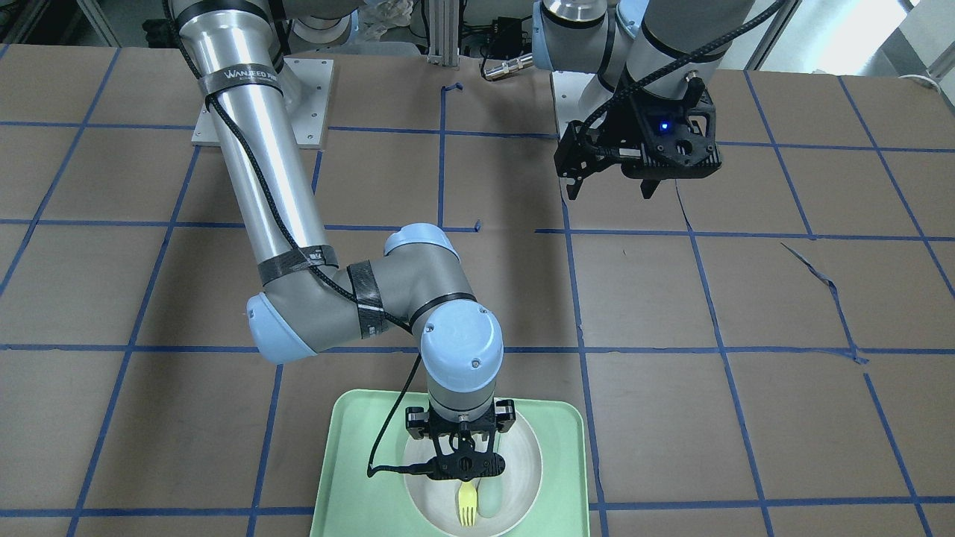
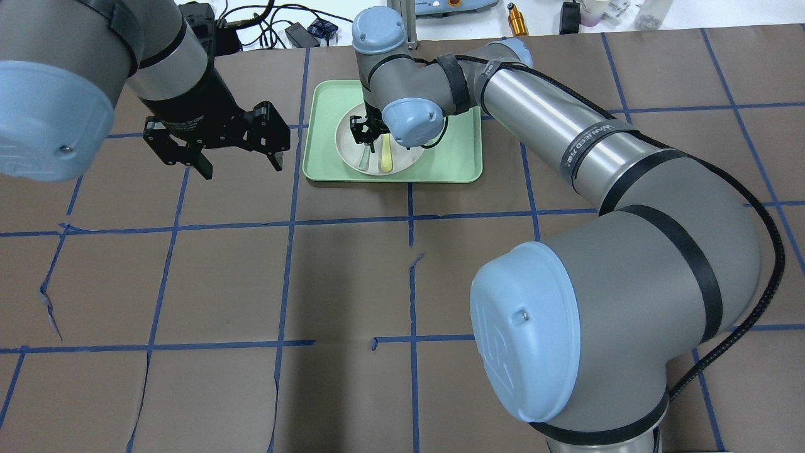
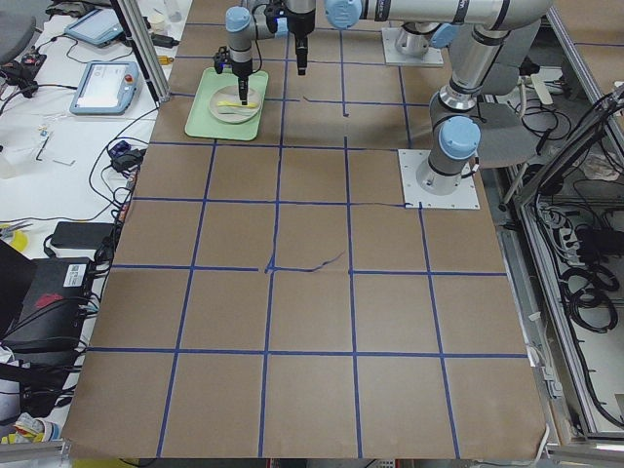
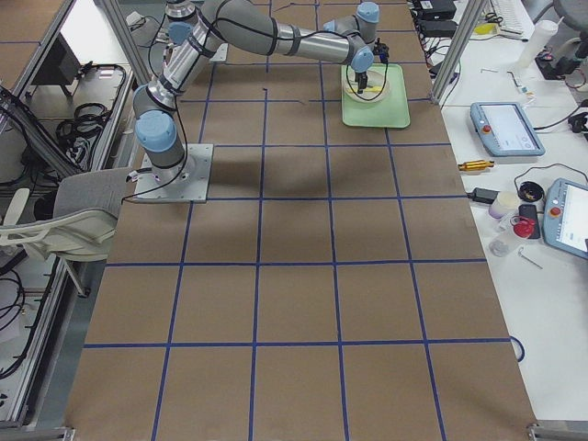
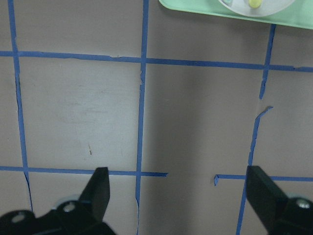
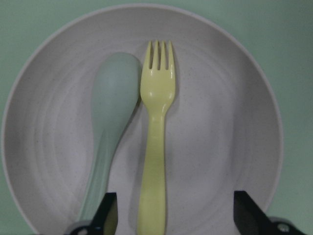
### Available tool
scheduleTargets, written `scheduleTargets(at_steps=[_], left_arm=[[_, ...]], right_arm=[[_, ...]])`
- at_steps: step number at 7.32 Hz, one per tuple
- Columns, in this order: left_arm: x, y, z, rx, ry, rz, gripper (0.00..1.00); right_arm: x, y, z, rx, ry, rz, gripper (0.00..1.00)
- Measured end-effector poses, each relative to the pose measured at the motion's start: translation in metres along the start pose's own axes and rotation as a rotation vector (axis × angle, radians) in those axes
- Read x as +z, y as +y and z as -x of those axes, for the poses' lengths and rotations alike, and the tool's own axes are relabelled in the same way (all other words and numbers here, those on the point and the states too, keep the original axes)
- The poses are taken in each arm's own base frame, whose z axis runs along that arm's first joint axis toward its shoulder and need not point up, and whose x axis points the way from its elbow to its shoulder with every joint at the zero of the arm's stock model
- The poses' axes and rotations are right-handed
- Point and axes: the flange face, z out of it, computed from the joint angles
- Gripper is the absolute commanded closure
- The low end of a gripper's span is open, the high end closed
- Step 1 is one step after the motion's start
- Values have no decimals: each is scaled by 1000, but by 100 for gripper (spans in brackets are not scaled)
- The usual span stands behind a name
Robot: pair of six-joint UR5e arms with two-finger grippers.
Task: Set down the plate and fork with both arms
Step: 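Reach the right gripper over the plate and grasp the yellow fork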
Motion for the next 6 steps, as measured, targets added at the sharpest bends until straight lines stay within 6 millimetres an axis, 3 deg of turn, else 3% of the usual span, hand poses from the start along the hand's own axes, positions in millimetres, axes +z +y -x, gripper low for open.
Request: scheduleTargets(at_steps=[3, 4, 6], left_arm=[[0, 0, 0, 0, -1, 0, 0], [0, 0, 0, 0, -1, -1, 0], [0, 0, 0, 0, -1, -1, 0]], right_arm=[[10, 2, 2, 1, -26, 19, 52], [13, 3, 2, 2, -27, 22, 71], [16, 3, 2, 4, -26, 24, 86]])
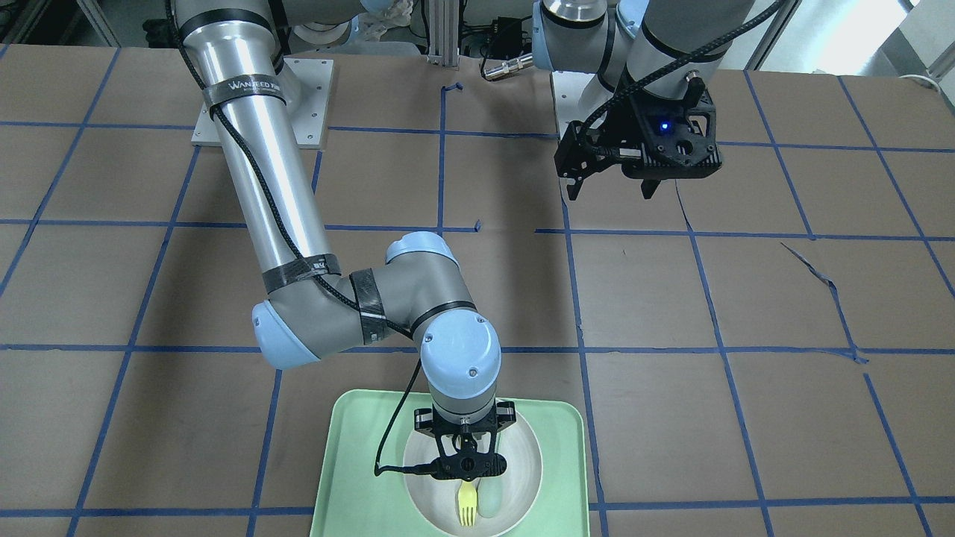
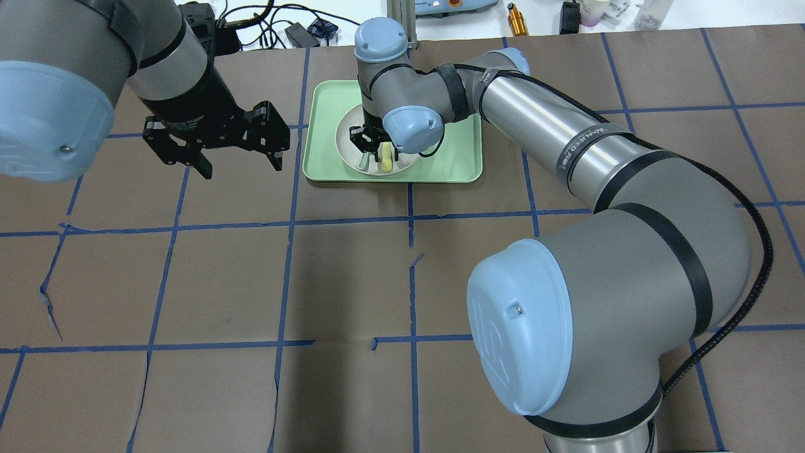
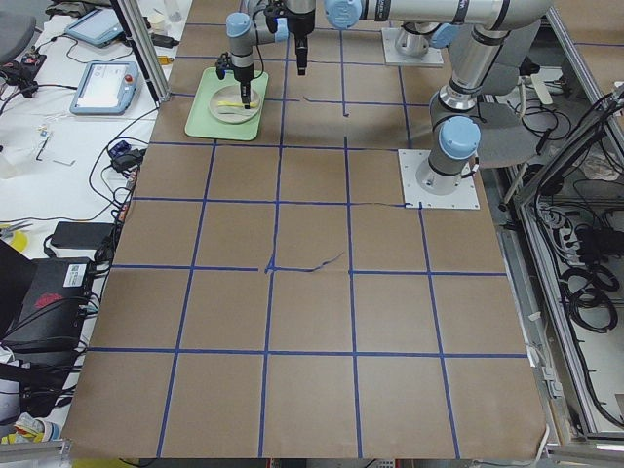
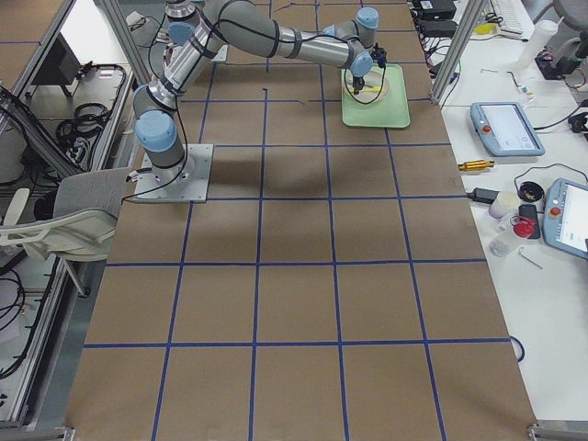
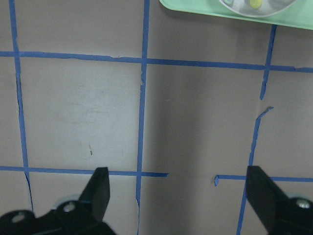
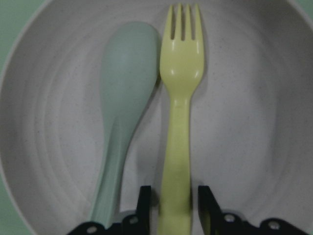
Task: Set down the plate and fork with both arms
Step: 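Lift the fork with the right gripper and move it beside the plate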
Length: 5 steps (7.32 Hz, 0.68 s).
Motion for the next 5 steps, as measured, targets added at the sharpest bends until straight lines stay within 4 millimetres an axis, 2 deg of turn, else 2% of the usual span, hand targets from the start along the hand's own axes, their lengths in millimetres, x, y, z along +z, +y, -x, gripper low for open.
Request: scheduleTargets(at_steps=[2, 3, 5], left_arm=[[0, 0, 0, 0, 0, 0, 0], [0, 0, 0, 0, 1, 0, 0], [0, 0, 0, -1, 0, 0, 0]], right_arm=[[1, 1, -1, 1, 1, 3, 89], [-7, 1, -1, -3, 1, -7, 89], [-49, 0, -10, -8, 6, -60, 89]])
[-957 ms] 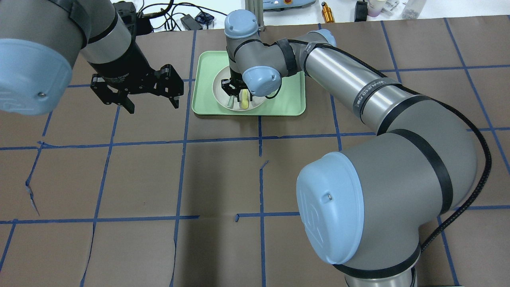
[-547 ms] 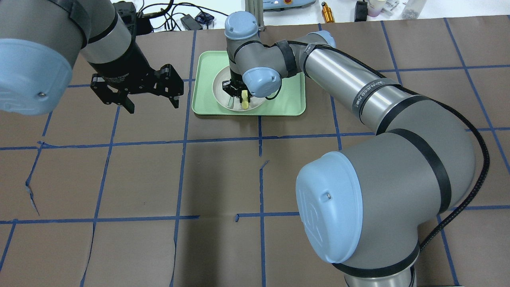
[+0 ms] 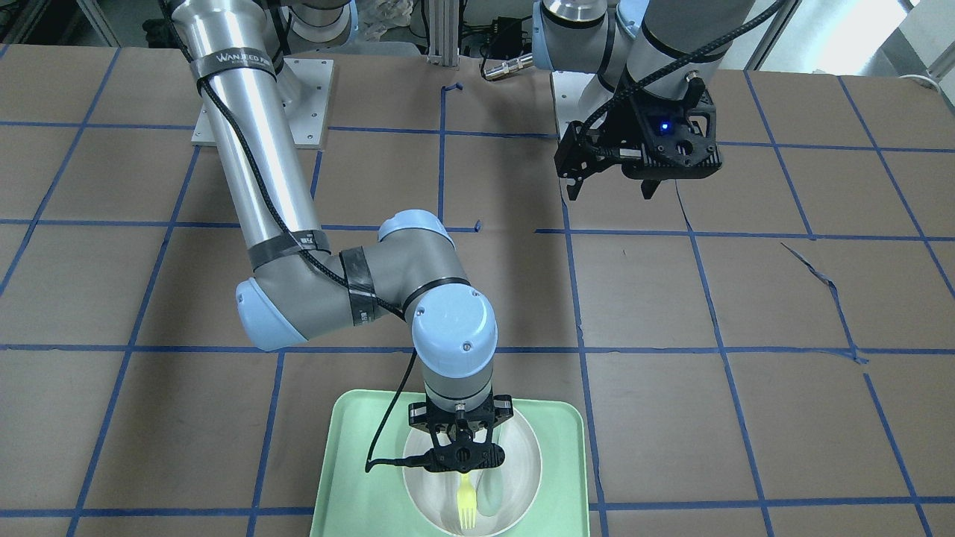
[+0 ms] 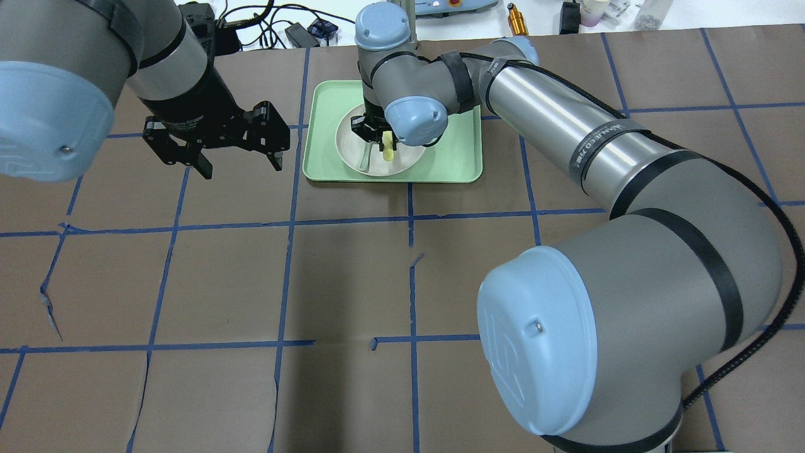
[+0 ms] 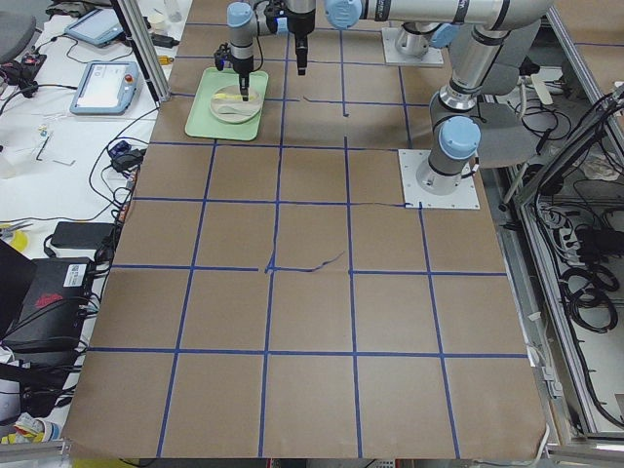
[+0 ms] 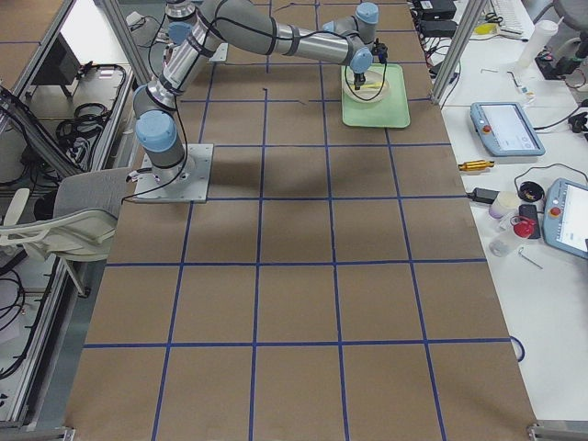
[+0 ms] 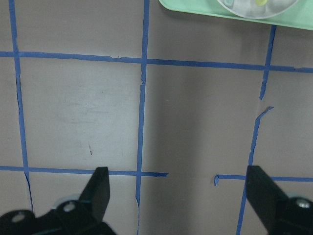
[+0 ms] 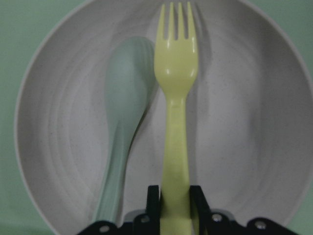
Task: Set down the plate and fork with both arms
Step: 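Lift the fork with the right gripper and move it beside the plate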
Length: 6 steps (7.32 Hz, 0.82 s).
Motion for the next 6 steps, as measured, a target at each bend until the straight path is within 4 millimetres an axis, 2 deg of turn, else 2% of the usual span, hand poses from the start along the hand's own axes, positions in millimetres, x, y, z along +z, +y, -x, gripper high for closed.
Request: scheduleTargets(at_steps=[1, 2, 3, 4, 6], left_arm=[[1, 0, 0, 0, 0, 2, 0], [2, -1, 0, -1, 0, 4, 0], [4, -1, 0, -2, 0, 8, 0], [9, 0, 0, -4, 0, 14, 0], [14, 3, 1, -4, 0, 18, 0]], right_arm=[[-17, -5, -19, 17, 8, -17, 89], [-24, -10, -51, 46, 14, -15, 89], [-21, -12, -86, 63, 17, 4, 89], [-11, -11, -109, 65, 19, 27, 89], [17, -11, -124, 69, 24, 68, 89]])
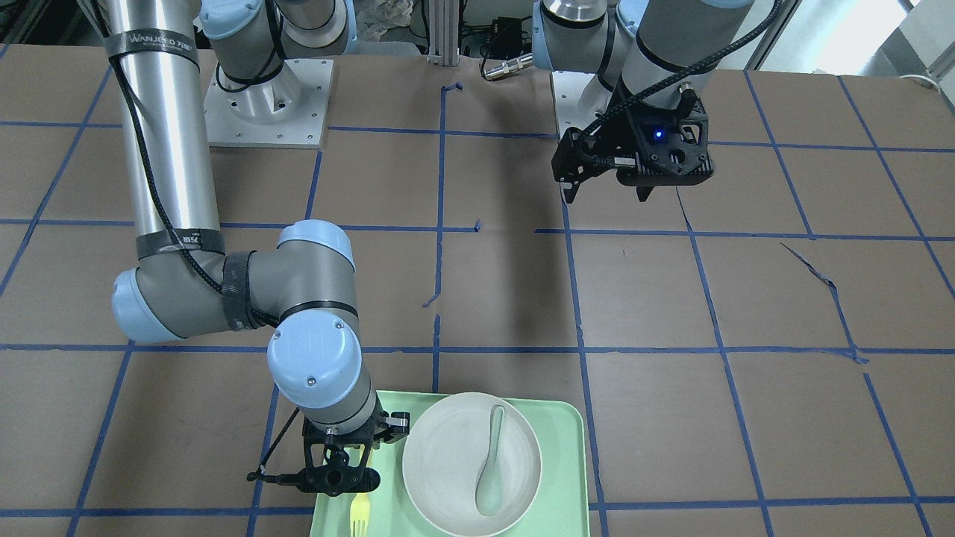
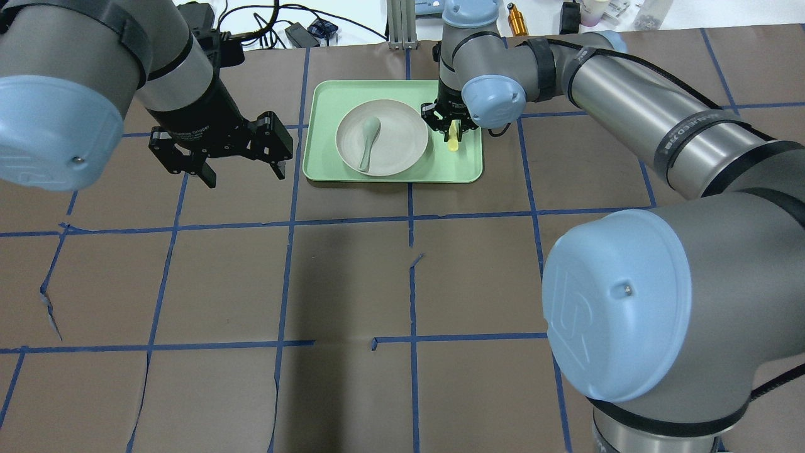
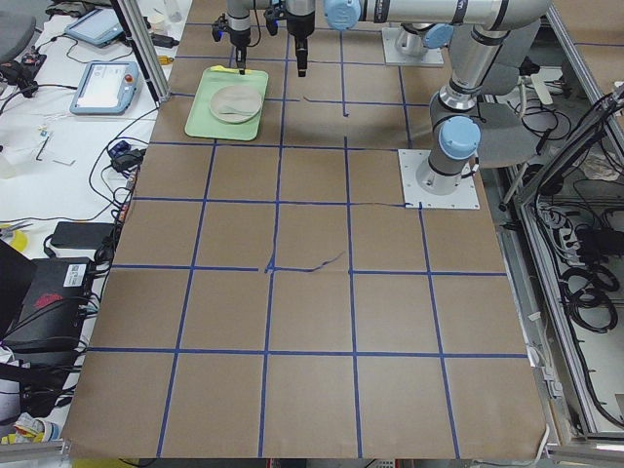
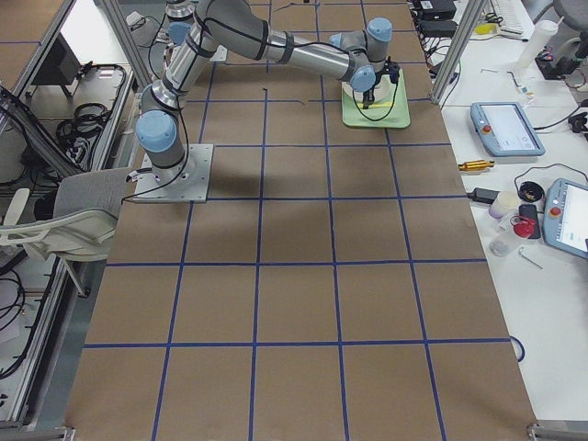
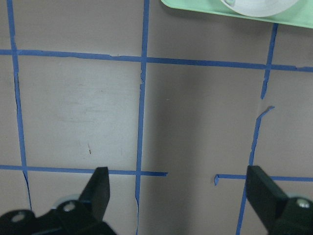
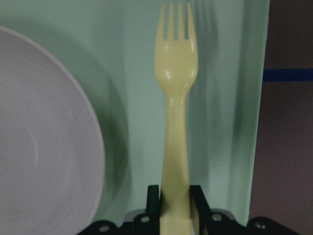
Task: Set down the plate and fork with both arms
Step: 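Lift the fork with the right gripper and move it beside the plate, then lower the fork onto the tray and open the right gripper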
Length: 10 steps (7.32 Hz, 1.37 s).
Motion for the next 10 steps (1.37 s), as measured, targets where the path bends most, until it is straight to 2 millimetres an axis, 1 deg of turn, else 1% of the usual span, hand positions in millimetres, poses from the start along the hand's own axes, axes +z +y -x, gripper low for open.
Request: scheduleTargets(at_steps=[1, 2, 3, 4, 5, 6, 7, 8, 9, 10], left_arm=[[1, 0, 0, 0, 0, 1, 0], [1, 1, 0, 1, 0, 1, 0], [1, 1, 0, 1, 0, 1, 0], [1, 1, 0, 2, 0, 1, 0], [1, 1, 0, 3, 0, 1, 0], [0, 1, 0, 4, 0, 0, 0], [0, 1, 0, 4, -1, -2, 0], [-2, 1, 0, 3, -1, -2, 0], [-3, 1, 0, 1, -1, -3, 0], [-4, 1, 0, -1, -1, -4, 0]], right_arm=[[13, 0, -2, -2, 2, 16, 88], [20, 1, -2, -20, 4, 26, 78], [24, 3, -3, -47, 4, 32, 25], [27, 5, -3, -64, 4, 36, 0], [26, 6, -4, -71, 5, 36, 0], [16, 8, -4, -74, 6, 28, 0], [-9, 12, -5, -77, 10, 23, 0], [-55, 26, -8, -79, 17, 39, 0], [-113, 49, -12, -78, 23, 63, 0], [-173, 78, -19, -76, 27, 72, 0]])
